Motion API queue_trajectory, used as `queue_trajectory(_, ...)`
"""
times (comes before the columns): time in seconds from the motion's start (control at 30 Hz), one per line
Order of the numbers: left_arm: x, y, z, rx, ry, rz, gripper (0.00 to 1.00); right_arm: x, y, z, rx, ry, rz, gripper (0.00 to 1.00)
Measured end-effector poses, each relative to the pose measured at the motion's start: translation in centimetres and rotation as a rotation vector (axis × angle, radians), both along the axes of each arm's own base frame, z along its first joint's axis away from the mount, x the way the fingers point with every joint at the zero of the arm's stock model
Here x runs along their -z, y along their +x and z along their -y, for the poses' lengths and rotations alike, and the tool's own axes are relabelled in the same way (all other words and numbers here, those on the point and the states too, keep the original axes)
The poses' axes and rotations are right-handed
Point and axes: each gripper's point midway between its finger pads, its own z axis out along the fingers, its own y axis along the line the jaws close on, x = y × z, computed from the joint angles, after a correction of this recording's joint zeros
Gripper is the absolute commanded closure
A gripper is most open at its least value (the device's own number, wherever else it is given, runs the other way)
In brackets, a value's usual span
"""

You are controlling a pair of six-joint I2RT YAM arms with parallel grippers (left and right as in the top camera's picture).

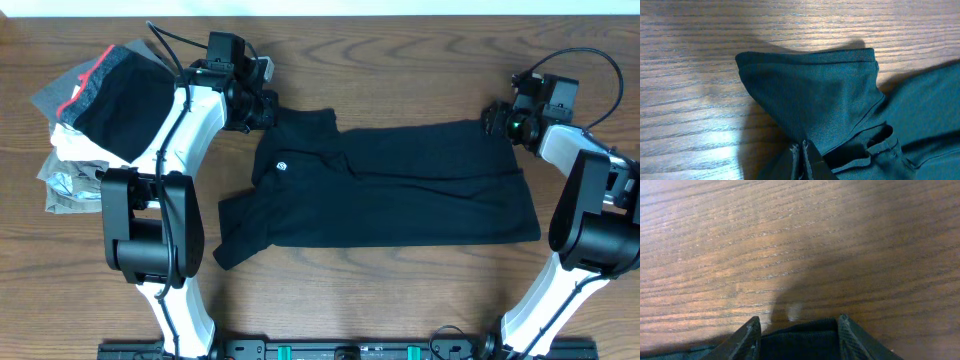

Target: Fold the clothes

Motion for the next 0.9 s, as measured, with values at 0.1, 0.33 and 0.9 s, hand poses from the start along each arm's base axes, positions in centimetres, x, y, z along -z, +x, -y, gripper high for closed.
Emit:
queue_trajectory(0.1,0.0,0.0,0.0,0.000,0.000,0.000,0.93,0.2,-0.5,0.2,-0.019,-0.004,-0.022,0.55)
queue_trajectory(0.33,0.0,0.0,0.0,0.000,0.000,0.000,0.93,0.2,-1.2,0.1,-0.070,-0.031,-0.044,0.59)
queue_trajectory(0.9,0.0,-0.1,0.0,0.000,0.000,-0.003,0.94,0.5,-1.7,0.6,-0.083,-0.046,-0.060,0.99)
